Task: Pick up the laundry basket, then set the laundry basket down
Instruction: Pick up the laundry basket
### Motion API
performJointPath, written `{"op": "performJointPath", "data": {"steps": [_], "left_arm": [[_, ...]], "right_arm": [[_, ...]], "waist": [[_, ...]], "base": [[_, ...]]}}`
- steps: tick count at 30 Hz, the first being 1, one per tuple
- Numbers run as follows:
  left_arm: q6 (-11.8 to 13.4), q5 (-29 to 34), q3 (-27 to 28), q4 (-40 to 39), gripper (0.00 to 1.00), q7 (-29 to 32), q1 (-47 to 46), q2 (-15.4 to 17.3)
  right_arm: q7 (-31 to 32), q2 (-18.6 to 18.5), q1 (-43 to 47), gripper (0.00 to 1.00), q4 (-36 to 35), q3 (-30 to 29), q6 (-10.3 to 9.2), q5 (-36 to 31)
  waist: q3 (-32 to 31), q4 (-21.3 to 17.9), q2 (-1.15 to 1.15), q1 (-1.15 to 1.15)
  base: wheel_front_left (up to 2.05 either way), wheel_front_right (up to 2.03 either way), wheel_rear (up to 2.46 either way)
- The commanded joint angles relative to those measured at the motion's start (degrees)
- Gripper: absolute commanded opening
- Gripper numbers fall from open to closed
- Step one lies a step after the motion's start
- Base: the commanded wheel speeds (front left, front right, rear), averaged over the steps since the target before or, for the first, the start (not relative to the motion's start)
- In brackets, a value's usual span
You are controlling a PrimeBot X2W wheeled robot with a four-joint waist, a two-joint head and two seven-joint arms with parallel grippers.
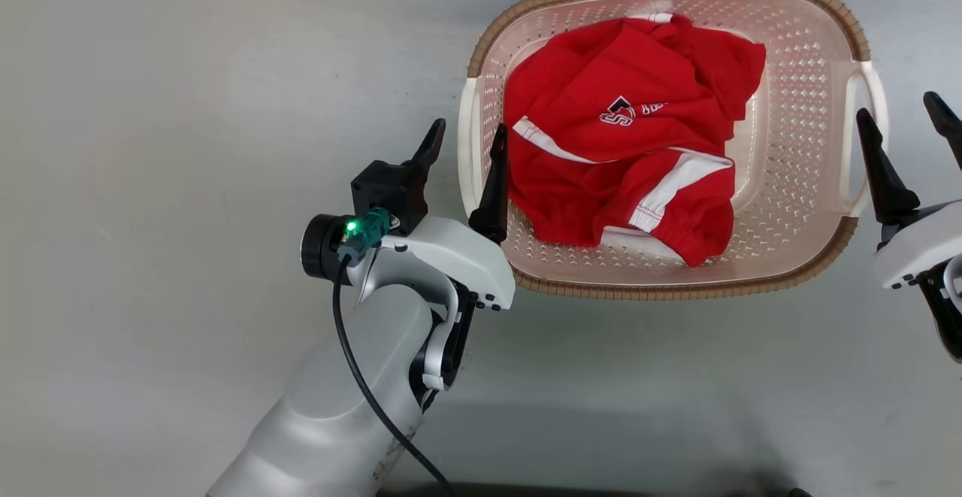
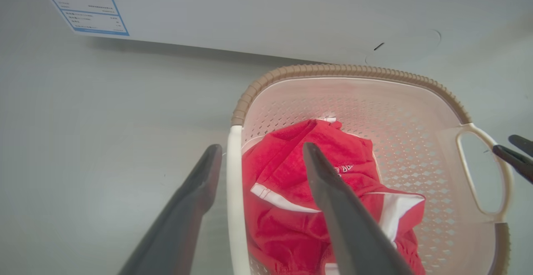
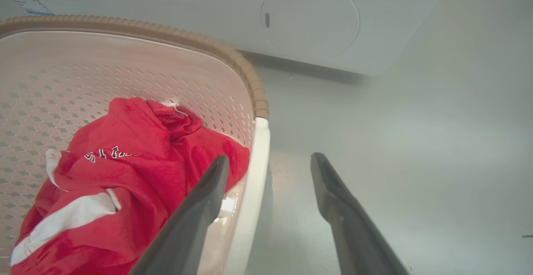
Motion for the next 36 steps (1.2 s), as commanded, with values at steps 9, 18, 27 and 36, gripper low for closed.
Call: {"op": "performJointPath", "data": {"steps": [9, 18, 27, 36], "left_arm": [[0.62, -1.72, 0.64, 1.15, 1.00, -0.60, -1.75, 0.76], [0.50, -3.23, -1.09, 2.88, 1.00, -0.60, -3.23, 0.76], [0.85, -5.69, -5.23, 6.64, 1.00, -0.60, -5.68, 0.76], [1.66, -9.09, -8.19, 10.55, 1.00, -0.60, -8.48, 0.76]], "right_arm": [[-0.80, -1.83, 0.21, 1.00, -1.10, 1.47, 0.23, 0.70], [-0.80, -1.46, -0.54, 1.00, 0.40, 3.24, 0.23, 0.68], [-0.80, -0.31, -2.12, 1.00, 3.88, 6.16, 0.23, 1.54], [-0.80, 0.67, -5.24, 1.00, 7.22, 8.85, 0.23, 3.35]], "waist": [[3.78, 0.00, 0.00, 0.00], [5.63, 0.00, 0.00, 0.00], [5.36, -0.11, 0.00, 0.00], [5.19, -0.57, 0.00, 0.00]], "base": [[0.00, 0.00, 0.00], [0.00, 0.00, 0.00], [0.00, 0.00, 0.00], [0.00, 0.00, 0.00]]}}
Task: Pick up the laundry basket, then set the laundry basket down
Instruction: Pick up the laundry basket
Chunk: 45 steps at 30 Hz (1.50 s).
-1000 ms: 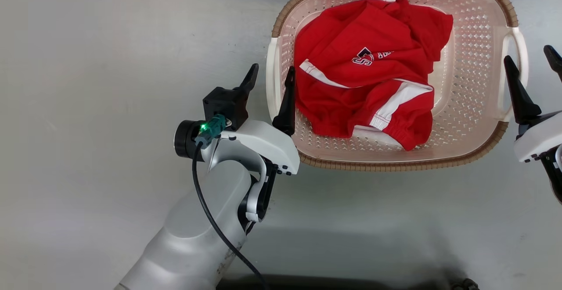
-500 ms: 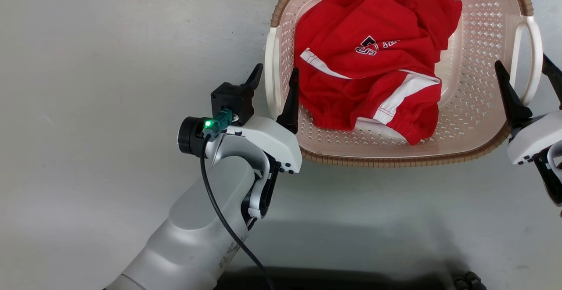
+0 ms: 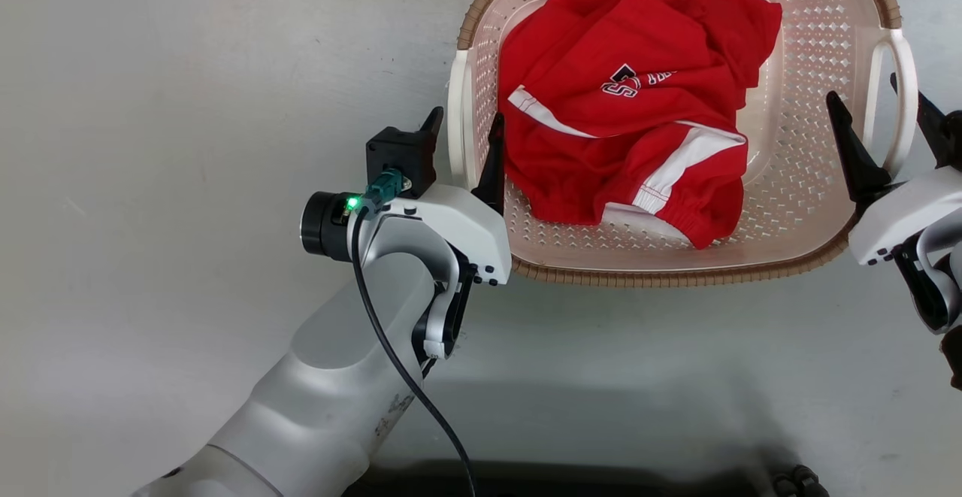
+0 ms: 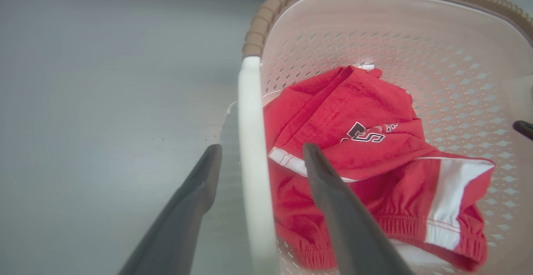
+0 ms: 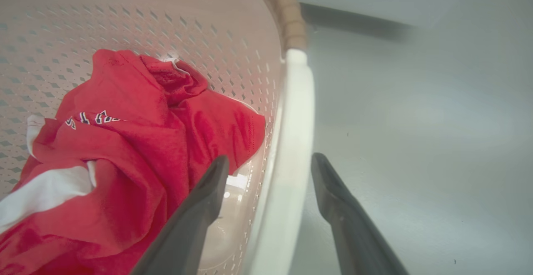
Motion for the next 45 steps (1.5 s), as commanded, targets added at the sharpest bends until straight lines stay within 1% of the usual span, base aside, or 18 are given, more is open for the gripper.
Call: {"op": "performJointPath", "data": {"steps": [1, 10, 22, 23, 24, 25, 34, 40, 44, 45], "left_arm": [[0.61, -0.46, 0.36, -0.40, 1.00, -0.60, 0.32, 0.87], [1.03, -2.50, -1.27, 1.47, 1.00, -0.60, -0.72, 0.87], [1.38, -3.44, -2.40, 2.81, 1.00, -0.60, -1.55, 0.87], [1.38, -3.35, -2.53, 2.91, 0.78, -0.60, -1.64, 0.87], [1.38, -3.26, -2.63, 3.02, 0.26, -0.60, -1.77, 0.87], [1.56, -3.05, -2.49, 3.11, 0.00, -0.60, -1.95, 0.87], [1.16, -2.83, -3.21, 3.95, 0.00, -0.60, -1.89, 0.87], [0.71, -3.99, -3.68, 5.34, 0.00, -0.60, -1.13, 0.87], [0.32, -4.80, -4.41, 6.91, 0.00, -0.60, -0.66, 0.87], [0.32, -4.80, -4.41, 6.91, 0.00, -0.60, -0.66, 0.87]], "right_arm": [[-0.79, -0.22, 2.01, 1.00, 0.17, 1.15, 0.23, 0.72], [-0.79, 0.66, 0.39, 1.00, 2.82, 2.13, 0.23, 1.83], [-0.79, 1.01, -0.16, 1.00, 3.44, 3.05, 0.23, 2.18], [-0.79, 1.13, -0.10, 0.94, 3.70, 3.20, 0.23, 2.53], [-0.79, 1.31, -0.03, 0.13, 4.13, 3.39, 0.23, 3.17], [-0.79, 1.43, -0.04, 0.00, 4.54, 3.51, 0.23, 3.76], [-0.79, 2.09, -0.41, 0.00, 7.47, 7.52, 0.23, 5.42], [-0.79, 2.76, -0.49, 0.00, 9.59, 11.27, 0.23, 7.26], [-0.79, 3.09, -0.68, 0.00, 12.17, 15.07, 0.23, 9.54], [-0.79, 3.09, -0.68, 0.00, 12.17, 15.07, 0.23, 9.54]], "waist": [[-0.03, -0.04, 0.00, 0.00], [-0.13, -0.50, 0.00, 0.00], [-0.04, -0.85, 0.00, 0.00], [-0.01, -0.89, 0.00, 0.00], [0.01, -0.93, 0.00, 0.00], [0.03, -0.97, 0.00, 0.00], [-0.94, -1.37, 0.00, 0.00], [-3.45, -1.84, 0.00, 0.00], [-5.96, -2.19, 0.00, 0.00], [-5.96, -2.19, 0.00, 0.00]], "base": [[0.00, 0.00, 0.00], [0.00, 0.00, 0.00], [0.00, 0.00, 0.00], [0.00, 0.00, 0.00], [0.00, 0.00, 0.00], [0.00, 0.00, 0.00], [0.00, 0.00, 0.00], [0.00, 0.00, 0.00], [0.00, 0.00, 0.00], [0.00, 0.00, 0.00]]}}
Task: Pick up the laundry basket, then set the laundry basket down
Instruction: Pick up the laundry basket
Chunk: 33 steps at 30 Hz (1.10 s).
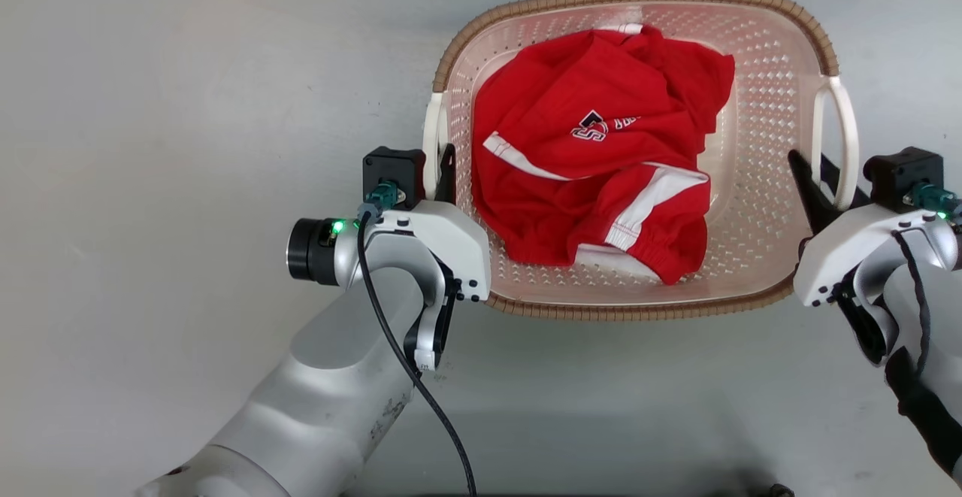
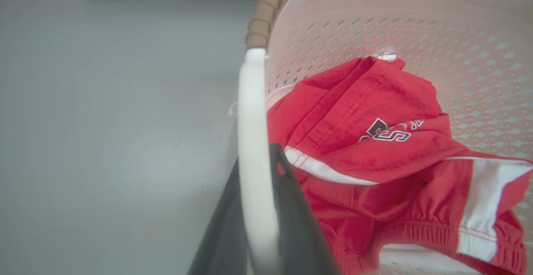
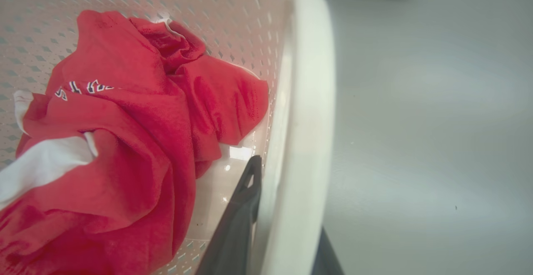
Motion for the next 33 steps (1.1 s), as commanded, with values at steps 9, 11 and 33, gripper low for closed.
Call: {"op": "performJointPath", "data": {"steps": [9, 11, 33], "left_arm": [[-2.99, -5.04, -3.43, 5.25, 0.00, -0.85, 4.03, 1.10], [-4.04, -6.68, -5.02, 6.94, 0.00, -0.21, 5.16, 1.10], [-15.93, -13.44, -12.42, 21.13, 0.00, 11.05, 17.15, 1.10]], "right_arm": [[2.53, 0.92, 2.93, 0.00, 5.57, 11.85, 0.36, 7.93], [3.91, 1.40, 3.31, 0.00, 6.22, 14.07, 0.36, 9.72], [19.45, 7.60, 10.58, 0.00, 11.24, 29.99, 0.36, 23.06]], "waist": [[-10.22, -1.64, 0.00, 0.00], [-13.10, -2.22, 0.00, 0.00], [-48.32, -7.89, 0.00, 0.00]], "base": [[0.00, 0.00, 0.00], [0.00, 0.00, 0.00], [0.00, 0.00, 0.00]]}}
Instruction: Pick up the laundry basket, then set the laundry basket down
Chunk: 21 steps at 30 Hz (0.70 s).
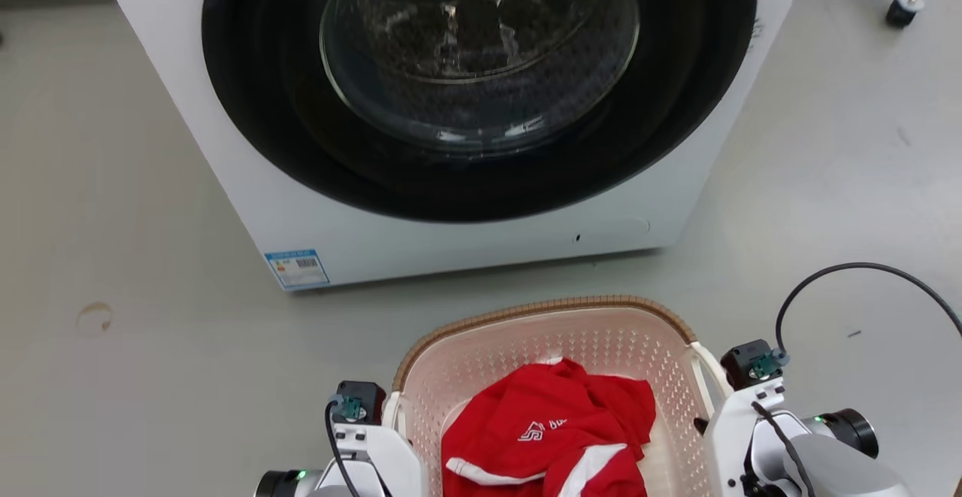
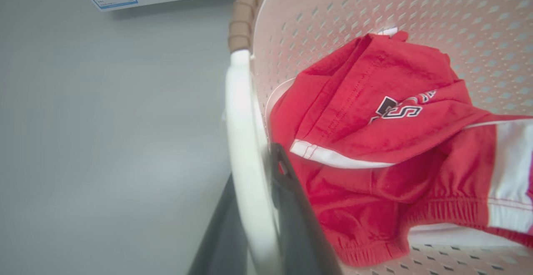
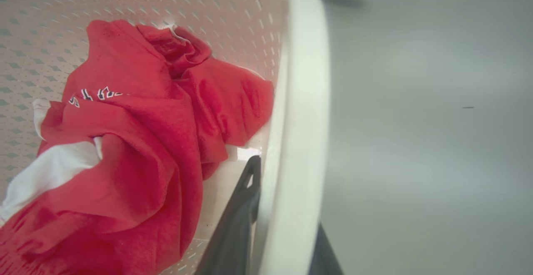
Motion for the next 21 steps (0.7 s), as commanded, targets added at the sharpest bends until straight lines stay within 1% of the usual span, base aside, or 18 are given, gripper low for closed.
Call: {"op": "performJointPath", "data": {"steps": [1, 6, 12, 21], "left_arm": [[-1.11, 0.04, 0.29, 0.58, 0.00, 0.01, -0.03, 1.67], [-3.20, -0.17, -0.28, 1.57, 0.00, 2.10, 1.34, 1.67], [-4.81, 0.13, -0.75, 2.45, 0.00, 3.38, 0.98, 1.67], [-5.71, 0.06, -1.02, 3.05, 0.00, 4.23, 0.29, 1.67]], "right_arm": [[0.80, -1.15, 0.61, 0.00, -0.23, 1.27, 0.56, 0.24], [3.76, -1.01, 0.89, 0.00, -2.48, 2.82, 0.56, 2.05], [6.52, -1.00, 1.51, 0.00, -3.78, 3.91, 0.56, 3.81], [7.40, -0.99, 1.45, 0.00, -4.66, 4.59, 0.56, 5.28]], "waist": [[-6.91, -1.74, 0.00, 0.00], [-10.04, -2.48, 0.00, 0.00], [-12.15, -2.72, 0.00, 0.00], [-12.97, -3.35, 0.00, 0.00]], "base": [[0.00, 0.00, 0.00], [0.00, 0.00, 0.00], [0.00, 0.00, 0.00], [0.00, 0.00, 0.00]]}}
